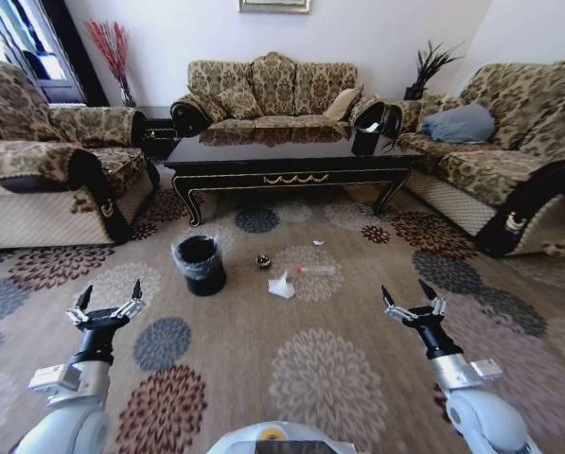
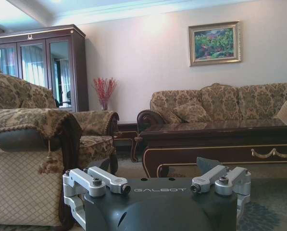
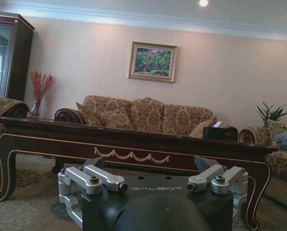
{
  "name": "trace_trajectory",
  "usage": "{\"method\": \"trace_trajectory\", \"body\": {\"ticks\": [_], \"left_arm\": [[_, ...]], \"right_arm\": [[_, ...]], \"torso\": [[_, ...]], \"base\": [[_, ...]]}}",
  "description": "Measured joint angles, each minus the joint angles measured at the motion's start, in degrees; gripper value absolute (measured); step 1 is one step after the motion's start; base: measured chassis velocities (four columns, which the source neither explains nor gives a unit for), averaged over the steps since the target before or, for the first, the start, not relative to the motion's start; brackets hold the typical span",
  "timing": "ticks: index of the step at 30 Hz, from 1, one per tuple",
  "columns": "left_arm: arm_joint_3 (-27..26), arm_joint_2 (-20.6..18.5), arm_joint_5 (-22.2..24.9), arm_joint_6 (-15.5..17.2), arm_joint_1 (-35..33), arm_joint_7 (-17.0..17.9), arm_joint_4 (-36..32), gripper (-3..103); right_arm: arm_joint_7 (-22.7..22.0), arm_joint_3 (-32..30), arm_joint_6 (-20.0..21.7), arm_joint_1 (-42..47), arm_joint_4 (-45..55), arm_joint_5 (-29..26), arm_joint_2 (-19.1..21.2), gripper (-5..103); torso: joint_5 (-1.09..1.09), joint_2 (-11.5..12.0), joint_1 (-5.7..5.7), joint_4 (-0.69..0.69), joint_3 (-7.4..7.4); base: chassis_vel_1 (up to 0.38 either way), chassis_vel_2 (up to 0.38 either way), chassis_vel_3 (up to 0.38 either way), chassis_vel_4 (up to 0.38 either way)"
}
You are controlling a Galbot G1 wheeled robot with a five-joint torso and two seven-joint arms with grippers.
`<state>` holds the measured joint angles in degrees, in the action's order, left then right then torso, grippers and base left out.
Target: Move to the front of the table and pick up the trash from the floor, then place it into the trash bin.
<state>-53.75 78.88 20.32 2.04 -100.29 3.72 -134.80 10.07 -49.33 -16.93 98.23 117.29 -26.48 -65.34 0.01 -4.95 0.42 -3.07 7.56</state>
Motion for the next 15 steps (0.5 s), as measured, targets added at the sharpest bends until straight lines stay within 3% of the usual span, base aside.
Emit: {"method": "trace_trajectory", "body": {"ticks": [15], "left_arm": [[0.5,-0.1,-0.3,-1.0,-0.4,0.0,-0.7,100]], "right_arm": [[0.5,-0.3,-3.1,0.9,0.0,0.1,-1.8,100]], "torso": [[-0.03,0.0,-0.01,-0.02,0.00]], "base": [[-0.358,0.359,0.346,-0.358]]}}
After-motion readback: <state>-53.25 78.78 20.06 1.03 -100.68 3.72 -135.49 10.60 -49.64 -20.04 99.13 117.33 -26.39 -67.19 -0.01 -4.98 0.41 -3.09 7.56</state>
